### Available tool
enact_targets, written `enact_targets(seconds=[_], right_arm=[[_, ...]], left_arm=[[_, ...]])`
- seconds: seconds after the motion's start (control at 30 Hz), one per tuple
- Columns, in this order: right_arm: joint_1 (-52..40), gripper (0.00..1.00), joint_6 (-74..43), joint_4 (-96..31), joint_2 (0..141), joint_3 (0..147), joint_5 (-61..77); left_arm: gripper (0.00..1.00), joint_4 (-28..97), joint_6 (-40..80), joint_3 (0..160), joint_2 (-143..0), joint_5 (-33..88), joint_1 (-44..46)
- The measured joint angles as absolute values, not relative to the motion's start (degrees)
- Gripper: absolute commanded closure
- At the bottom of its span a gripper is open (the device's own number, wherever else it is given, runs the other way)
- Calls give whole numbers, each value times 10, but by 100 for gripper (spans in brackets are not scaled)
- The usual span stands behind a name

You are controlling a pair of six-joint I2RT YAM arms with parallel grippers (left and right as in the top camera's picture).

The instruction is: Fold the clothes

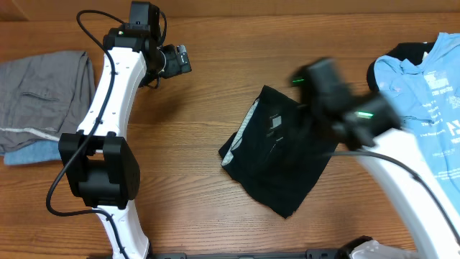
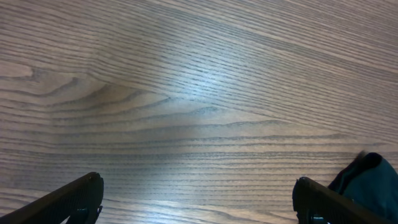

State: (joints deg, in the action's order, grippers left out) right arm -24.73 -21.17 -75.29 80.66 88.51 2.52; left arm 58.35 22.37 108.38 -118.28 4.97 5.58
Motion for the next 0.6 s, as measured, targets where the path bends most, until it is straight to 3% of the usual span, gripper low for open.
enact_targets(seconds=[0.13,0.2,0.23,0.27,0.3,0.33,0.43,0.5,0.6], right_arm=[[-143,0,-239,-793,768,886,-3],[-90,13,-244,-812,767,885,-9],[-68,25,-247,-815,767,876,-10],[-55,53,-251,-811,765,861,-11],[-45,89,-250,-803,765,823,-11],[-45,96,-251,-794,765,797,-11],[-45,96,-253,-715,764,695,11],[-45,96,-253,-640,767,599,49],[-45,96,-246,-540,773,494,101]], left_arm=[[0,583,224,1084,-1183,50,56],[0,583,224,1084,-1183,50,56],[0,578,224,1084,-1183,50,56],[0,571,224,1084,-1183,50,56],[0,566,224,1084,-1183,50,56],[0,560,224,1084,-1183,52,56],[2,564,224,1084,-1183,54,56],[24,562,214,1084,-1183,68,56],[27,557,148,1084,-1183,118,60]])
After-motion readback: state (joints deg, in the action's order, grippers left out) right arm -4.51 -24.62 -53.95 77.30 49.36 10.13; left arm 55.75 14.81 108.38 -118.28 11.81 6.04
